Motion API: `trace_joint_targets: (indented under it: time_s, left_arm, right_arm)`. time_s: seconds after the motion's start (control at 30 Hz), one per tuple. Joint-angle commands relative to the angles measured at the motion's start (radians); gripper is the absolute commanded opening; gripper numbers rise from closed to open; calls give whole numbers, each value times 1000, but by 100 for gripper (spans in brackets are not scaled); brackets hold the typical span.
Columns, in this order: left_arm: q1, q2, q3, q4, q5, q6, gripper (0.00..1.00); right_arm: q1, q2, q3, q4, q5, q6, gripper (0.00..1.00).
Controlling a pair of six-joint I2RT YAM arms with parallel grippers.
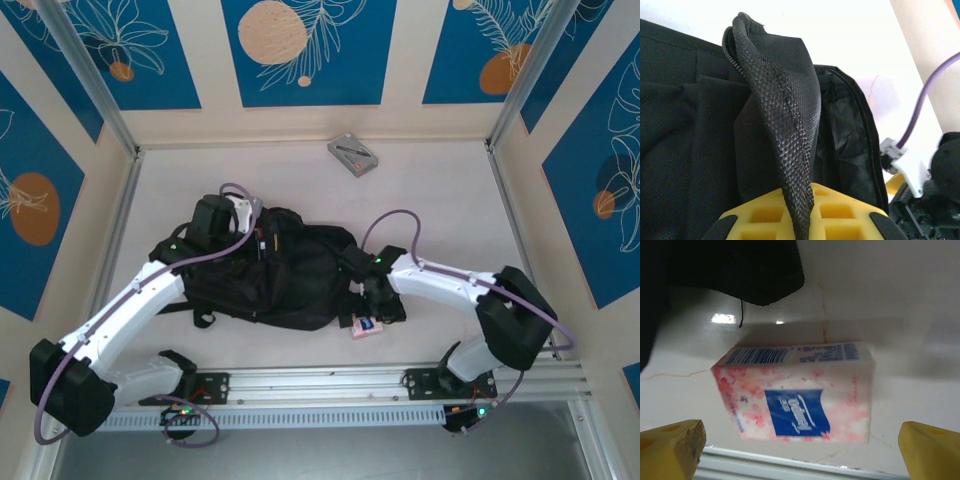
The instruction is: Pack books, pencil case, and school supplies into a backpack
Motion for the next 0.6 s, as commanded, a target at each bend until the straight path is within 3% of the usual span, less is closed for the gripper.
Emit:
trace_joint_targets:
  time_s: [0.0, 0.13, 0.27, 0.33, 0.57]
  left_arm:
    - [15, -19, -14, 28, -1, 1, 0]
    - [14, -18, -14, 29, 1, 1, 0]
    - [15, -18, -14, 27, -1, 1, 0]
    - [15, -15, -14, 29, 2, 1, 0]
    - [15, -7, -11, 34, 9, -3, 0]
  right_arm:
    - [12, 50, -35, 52, 18, 4, 99]
    - [14, 76, -73, 133, -27, 12, 98]
    - [2, 30, -100, 126, -3, 18, 83]
    - [-4, -34, -101, 94, 9, 18, 76]
    - [-45, -285, 45, -91, 98, -22, 71]
